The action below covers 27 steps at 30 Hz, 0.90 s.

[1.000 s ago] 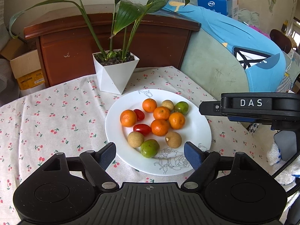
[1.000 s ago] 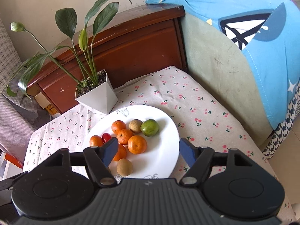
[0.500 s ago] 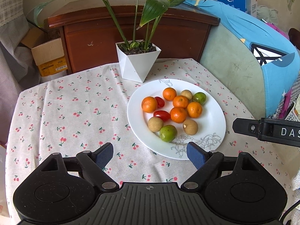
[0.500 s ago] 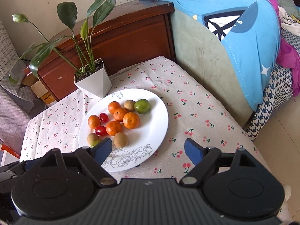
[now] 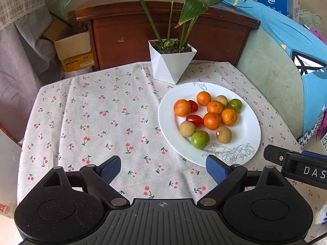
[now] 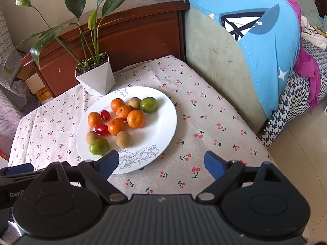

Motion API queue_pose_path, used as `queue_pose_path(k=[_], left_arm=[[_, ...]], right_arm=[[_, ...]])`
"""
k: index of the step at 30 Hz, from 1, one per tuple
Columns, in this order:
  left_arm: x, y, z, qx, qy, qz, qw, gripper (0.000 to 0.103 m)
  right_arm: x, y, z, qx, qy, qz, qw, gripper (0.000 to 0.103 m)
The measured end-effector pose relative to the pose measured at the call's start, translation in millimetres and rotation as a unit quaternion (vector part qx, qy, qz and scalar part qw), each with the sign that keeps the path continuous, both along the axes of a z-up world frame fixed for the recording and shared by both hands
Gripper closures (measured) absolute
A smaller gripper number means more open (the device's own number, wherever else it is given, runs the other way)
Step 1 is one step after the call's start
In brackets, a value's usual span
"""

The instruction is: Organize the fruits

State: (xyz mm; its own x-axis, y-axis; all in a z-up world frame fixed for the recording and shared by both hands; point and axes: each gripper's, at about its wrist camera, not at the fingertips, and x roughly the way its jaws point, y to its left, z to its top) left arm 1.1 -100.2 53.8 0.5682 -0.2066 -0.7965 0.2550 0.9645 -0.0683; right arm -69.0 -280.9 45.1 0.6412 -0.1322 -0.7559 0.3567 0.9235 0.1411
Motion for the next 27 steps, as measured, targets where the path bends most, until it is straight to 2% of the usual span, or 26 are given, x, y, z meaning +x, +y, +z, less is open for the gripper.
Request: queue_pose_path(k=[8,11,15,27], left_arm=[[9.1,-7.3,-6.8,0.024,0.003,0.008,0.9997,0.011],[13.4,-8.6,-9.5,0.036,0.001,0.012,0.9993,0.007],[20.7,-7.5,-15.1,0.036,0.013,0.019,0.9991,0.005],[30.4,-9.2,-24.6,0.059,0.018,0.014,0.9980,0.005]], right_arm=[[13.3,3.7,-11.6,0.000,0.021,0.006,1.000,0.011],[17.4,3.8,-15.1,0.000,0.026,0.006,1.000,0.010],[22.9,3.5,-19.7,0.003,0.036,0.004,0.999,0.009],[33.9,8.0,-27.8,-0.009,0.043,0.013,0.999,0.008]])
